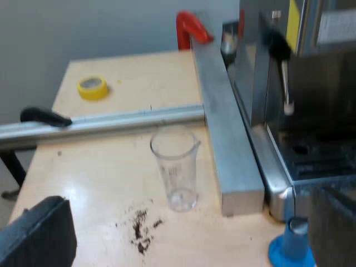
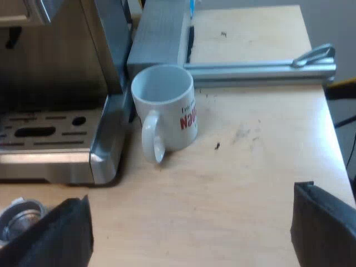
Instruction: Grind coffee beans and then tamp
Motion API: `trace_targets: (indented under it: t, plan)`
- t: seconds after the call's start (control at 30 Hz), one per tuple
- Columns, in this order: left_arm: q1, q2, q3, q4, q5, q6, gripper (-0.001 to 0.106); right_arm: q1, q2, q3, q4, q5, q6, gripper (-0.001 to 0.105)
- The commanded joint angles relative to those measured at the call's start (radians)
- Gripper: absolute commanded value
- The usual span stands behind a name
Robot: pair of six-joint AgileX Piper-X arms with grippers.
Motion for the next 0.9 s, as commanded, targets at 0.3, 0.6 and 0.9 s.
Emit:
trace_targets:
  t: [0.3, 0.6, 0.9]
  plan:
    - [-0.003, -0.139, 0.108, 0.028, -0.009, -0.011, 0.085, 0.002, -0.042, 0.200, -0.068, -0.012, 0.061, 0.074]
    - [-0.003, -0.139, 0.115, 0.032, -0.009, -0.011, 0.085, 0.002, -0.040, 0.274, -0.131, -0.013, 0.061, 0.074]
    - [-0.003, -0.139, 0.122, 0.008, -0.009, -0.006, 0.085, 0.002, -0.040, 0.275, -0.135, 0.007, 0.061, 0.074]
